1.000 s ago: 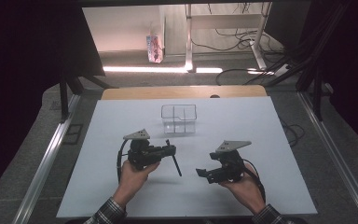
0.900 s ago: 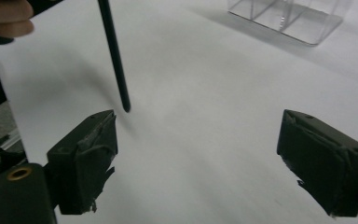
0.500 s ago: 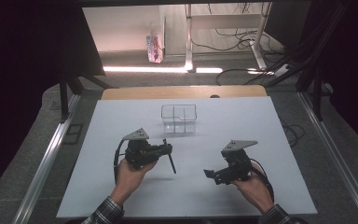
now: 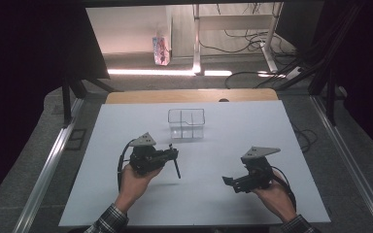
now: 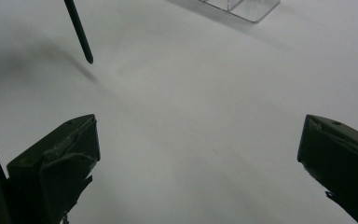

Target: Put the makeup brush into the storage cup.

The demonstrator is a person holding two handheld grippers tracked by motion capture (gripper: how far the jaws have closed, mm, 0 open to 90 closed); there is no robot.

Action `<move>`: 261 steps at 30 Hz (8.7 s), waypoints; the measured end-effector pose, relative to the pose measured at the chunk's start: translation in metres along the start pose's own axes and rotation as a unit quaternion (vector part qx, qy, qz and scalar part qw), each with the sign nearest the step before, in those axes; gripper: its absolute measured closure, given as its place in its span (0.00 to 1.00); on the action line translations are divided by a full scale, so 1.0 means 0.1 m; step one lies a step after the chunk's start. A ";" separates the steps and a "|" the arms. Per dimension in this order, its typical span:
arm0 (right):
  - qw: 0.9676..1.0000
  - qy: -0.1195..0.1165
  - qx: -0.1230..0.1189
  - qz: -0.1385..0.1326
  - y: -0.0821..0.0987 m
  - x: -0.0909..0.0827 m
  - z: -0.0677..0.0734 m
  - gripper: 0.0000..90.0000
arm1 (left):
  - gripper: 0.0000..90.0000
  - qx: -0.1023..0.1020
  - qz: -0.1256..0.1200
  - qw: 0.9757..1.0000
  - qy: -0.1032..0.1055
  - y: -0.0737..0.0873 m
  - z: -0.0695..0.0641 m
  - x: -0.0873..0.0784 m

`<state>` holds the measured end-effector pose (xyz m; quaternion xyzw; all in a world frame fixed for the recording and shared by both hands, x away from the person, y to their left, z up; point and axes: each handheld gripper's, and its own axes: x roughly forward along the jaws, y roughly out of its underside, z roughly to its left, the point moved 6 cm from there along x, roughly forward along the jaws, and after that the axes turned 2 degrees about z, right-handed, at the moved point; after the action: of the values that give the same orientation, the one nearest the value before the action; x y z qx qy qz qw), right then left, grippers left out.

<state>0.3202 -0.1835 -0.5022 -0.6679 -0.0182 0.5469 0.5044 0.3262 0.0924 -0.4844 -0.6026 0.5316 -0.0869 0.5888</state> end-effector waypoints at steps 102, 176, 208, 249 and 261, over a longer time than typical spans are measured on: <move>0.996 0.066 0.054 0.024 0.68 -0.41 -0.33 0.00 | 0.93 0.028 -0.070 0.995 -0.068 -1.25 0.62 0.12; 0.996 0.052 0.048 0.046 0.72 -0.37 -0.30 0.00 | 0.92 0.003 -0.072 0.992 -0.105 -1.07 0.92 0.71; 0.996 0.051 0.037 0.058 0.74 -0.34 -0.28 0.00 | 0.36 0.017 -0.035 0.992 -0.123 -0.92 0.98 0.90; 0.996 0.052 0.040 0.058 0.73 -0.34 -0.27 0.00 | 0.00 0.037 -0.021 0.993 -0.106 -0.83 1.07 0.48; 0.996 0.053 0.037 0.058 0.74 -0.34 -0.28 0.00 | 0.00 0.036 -0.015 0.994 -0.102 -0.71 1.02 0.37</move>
<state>0.2884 -0.2574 -0.5318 -0.6766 0.0675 0.5393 0.4969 0.4548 0.1094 -0.4768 -0.5951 0.4563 -0.0530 0.6594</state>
